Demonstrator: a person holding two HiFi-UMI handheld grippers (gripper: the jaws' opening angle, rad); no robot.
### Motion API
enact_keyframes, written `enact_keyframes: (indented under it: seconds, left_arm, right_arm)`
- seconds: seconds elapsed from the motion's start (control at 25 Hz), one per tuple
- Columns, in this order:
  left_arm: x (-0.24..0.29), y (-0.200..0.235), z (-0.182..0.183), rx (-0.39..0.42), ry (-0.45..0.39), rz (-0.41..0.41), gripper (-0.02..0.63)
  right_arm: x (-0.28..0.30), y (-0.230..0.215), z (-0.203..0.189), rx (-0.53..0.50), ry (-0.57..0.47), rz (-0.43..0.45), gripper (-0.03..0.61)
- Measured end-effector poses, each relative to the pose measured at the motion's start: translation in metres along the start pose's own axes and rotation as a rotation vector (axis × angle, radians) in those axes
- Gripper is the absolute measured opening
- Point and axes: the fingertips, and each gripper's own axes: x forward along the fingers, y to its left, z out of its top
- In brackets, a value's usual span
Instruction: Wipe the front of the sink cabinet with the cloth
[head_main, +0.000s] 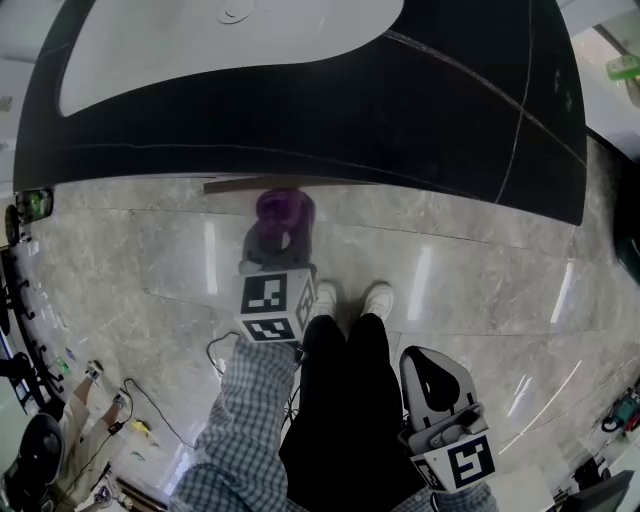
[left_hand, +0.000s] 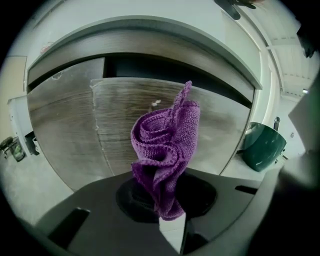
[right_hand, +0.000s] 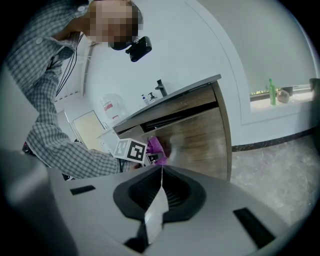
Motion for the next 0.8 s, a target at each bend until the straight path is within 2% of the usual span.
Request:
enact_keyframes:
  seconds: [0.2, 0.8]
  left_arm:
    - [0.010, -0.024, -0.001, 0.022, 0.006, -0.027, 0.071]
    - [0.041, -0.115, -0.001, 0.110, 0.019, -0.180, 0.071]
  right_arm:
    - [-0.005, -0.012, -0.001, 0.015, -0.006, -0.024, 0.018]
    - [-0.020, -0.046, -0.005, 0.062, -0.024, -0.086, 0.018]
